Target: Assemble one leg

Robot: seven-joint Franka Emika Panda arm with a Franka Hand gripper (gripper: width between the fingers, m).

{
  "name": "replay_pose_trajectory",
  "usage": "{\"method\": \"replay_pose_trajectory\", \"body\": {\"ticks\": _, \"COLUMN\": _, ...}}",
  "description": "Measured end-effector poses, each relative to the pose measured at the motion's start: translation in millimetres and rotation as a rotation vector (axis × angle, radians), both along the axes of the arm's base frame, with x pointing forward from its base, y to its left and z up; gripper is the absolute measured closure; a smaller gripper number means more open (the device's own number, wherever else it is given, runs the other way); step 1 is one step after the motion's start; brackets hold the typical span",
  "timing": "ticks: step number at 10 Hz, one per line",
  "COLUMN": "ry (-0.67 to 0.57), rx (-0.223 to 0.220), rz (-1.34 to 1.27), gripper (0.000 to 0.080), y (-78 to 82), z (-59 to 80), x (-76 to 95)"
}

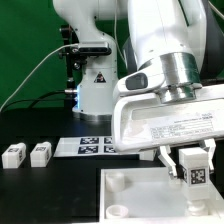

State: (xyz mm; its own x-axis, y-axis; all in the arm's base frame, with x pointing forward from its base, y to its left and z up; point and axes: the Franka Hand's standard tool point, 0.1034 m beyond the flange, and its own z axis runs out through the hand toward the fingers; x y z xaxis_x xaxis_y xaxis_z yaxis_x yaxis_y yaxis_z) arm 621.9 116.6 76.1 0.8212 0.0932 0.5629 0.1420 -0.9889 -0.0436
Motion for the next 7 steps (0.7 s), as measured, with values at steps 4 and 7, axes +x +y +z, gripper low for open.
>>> {"method": "replay_pose_trajectory", "body": {"ticks": 4, "ry": 0.019, "rx": -0.003, "rz": 0.005, "gripper": 0.0509, "y": -2.7, "z": 1.9, "x": -3.2}}
{"method": "replay_pose_trajectory", "body": {"ticks": 7, "ry": 0.033, "rx": 0.010, "rz": -0.026, "gripper": 0.0509, "y": -21.0, "z": 0.8, "x": -3.7}}
